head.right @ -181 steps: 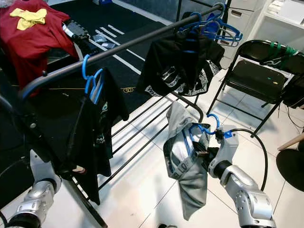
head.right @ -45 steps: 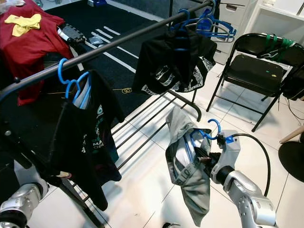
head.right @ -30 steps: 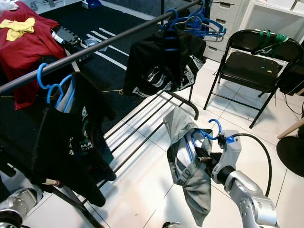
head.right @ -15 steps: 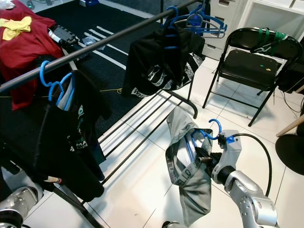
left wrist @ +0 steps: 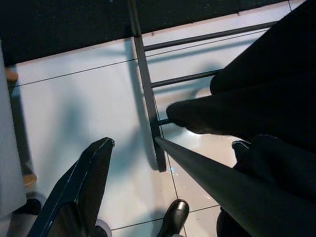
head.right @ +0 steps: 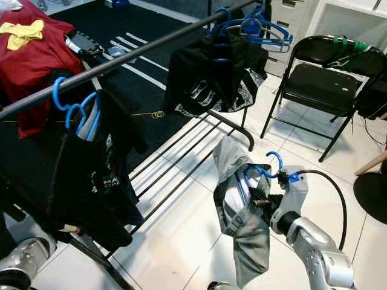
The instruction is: Hang hanger
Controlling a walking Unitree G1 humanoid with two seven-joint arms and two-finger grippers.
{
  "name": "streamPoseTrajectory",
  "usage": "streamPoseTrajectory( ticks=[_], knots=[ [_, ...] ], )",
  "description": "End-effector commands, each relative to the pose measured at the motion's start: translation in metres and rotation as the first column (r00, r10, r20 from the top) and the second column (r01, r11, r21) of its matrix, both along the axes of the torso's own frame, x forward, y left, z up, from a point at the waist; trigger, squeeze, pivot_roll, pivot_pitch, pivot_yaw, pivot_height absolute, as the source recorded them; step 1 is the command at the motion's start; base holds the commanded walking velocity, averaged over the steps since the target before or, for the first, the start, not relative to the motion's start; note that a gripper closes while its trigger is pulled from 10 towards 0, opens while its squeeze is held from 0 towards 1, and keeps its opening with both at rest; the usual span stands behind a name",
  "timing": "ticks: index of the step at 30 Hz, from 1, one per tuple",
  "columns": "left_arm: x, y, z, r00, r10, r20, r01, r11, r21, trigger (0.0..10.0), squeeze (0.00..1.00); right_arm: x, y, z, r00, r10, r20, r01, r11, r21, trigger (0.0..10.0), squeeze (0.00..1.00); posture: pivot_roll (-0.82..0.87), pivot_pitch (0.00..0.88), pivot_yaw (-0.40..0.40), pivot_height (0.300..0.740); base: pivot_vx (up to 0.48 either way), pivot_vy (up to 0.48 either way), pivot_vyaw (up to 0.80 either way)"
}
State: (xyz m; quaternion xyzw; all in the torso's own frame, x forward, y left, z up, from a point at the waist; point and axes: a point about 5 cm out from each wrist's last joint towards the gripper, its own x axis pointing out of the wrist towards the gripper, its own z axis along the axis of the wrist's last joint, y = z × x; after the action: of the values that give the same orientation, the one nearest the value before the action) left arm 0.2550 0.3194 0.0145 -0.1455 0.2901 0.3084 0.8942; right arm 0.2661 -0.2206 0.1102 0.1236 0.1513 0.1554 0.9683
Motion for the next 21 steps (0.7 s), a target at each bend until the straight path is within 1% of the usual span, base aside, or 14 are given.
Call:
streamPoseTrajectory(
  ticks=[1, 12, 13, 16, 17, 20, 21],
  knots=[
    [-0.0083, 0.0018, -0.0060, 0.999, -0.009, -0.050, 0.011, 0.999, 0.048, 10.0, 0.00, -0.0024, -0.0020, 0.0011, 1.000, -0.001, 0.002, 0.001, 1.000, 0.003, 10.0, 0.00, -0.04, 0.204, 0.040, 0.740, 0.000, 0.000, 0.00],
    [-0.0042, 0.0000, -0.0028, 1.000, -0.028, -0.014, 0.029, 0.998, 0.052, 10.0, 0.00, -0.0028, -0.0012, 0.0011, 1.000, 0.002, 0.002, -0.002, 1.000, 0.004, 10.0, 0.00, -0.04, 0.205, 0.039, 0.740, 0.000, 0.000, 0.00],
    [-0.0033, -0.0008, -0.0023, 0.999, -0.036, -0.003, 0.036, 0.998, 0.049, 2.2, 0.00, -0.0028, -0.0011, 0.0011, 1.000, 0.002, 0.002, -0.002, 1.000, 0.004, 10.0, 0.00, -0.04, 0.205, 0.039, 0.740, 0.000, 0.000, 0.00],
    [-0.0029, -0.0011, -0.0019, 0.999, -0.040, 0.001, 0.040, 0.998, 0.052, 2.2, 0.00, -0.0029, -0.0011, 0.0012, 1.000, 0.002, 0.002, -0.002, 1.000, 0.004, 10.0, 0.00, -0.04, 0.205, 0.039, 0.740, 0.000, 0.000, 0.00],
    [-0.0026, -0.0023, -0.0022, 0.999, -0.049, -0.002, 0.049, 0.997, 0.051, 9.7, 0.00, -0.0030, -0.0010, 0.0013, 1.000, 0.002, 0.002, -0.002, 1.000, 0.005, 10.0, 0.00, -0.04, 0.207, 0.040, 0.740, 0.000, 0.000, 0.00],
    [-0.0026, -0.0023, -0.0022, 0.999, -0.049, -0.002, 0.049, 0.997, 0.051, 9.7, 0.00, -0.0030, -0.0010, 0.0013, 1.000, 0.002, 0.002, -0.002, 1.000, 0.005, 10.0, 0.00, -0.04, 0.207, 0.040, 0.740, 0.000, 0.000, 0.00],
    [-0.0031, -0.0017, -0.0013, 0.999, -0.046, 0.013, 0.046, 0.997, 0.055, 10.0, 0.00, -0.0033, -0.0009, 0.0013, 1.000, 0.003, 0.001, -0.003, 1.000, 0.005, 10.0, 0.00, -0.04, 0.208, 0.040, 0.740, 0.000, 0.000, 0.00]
  ],
)
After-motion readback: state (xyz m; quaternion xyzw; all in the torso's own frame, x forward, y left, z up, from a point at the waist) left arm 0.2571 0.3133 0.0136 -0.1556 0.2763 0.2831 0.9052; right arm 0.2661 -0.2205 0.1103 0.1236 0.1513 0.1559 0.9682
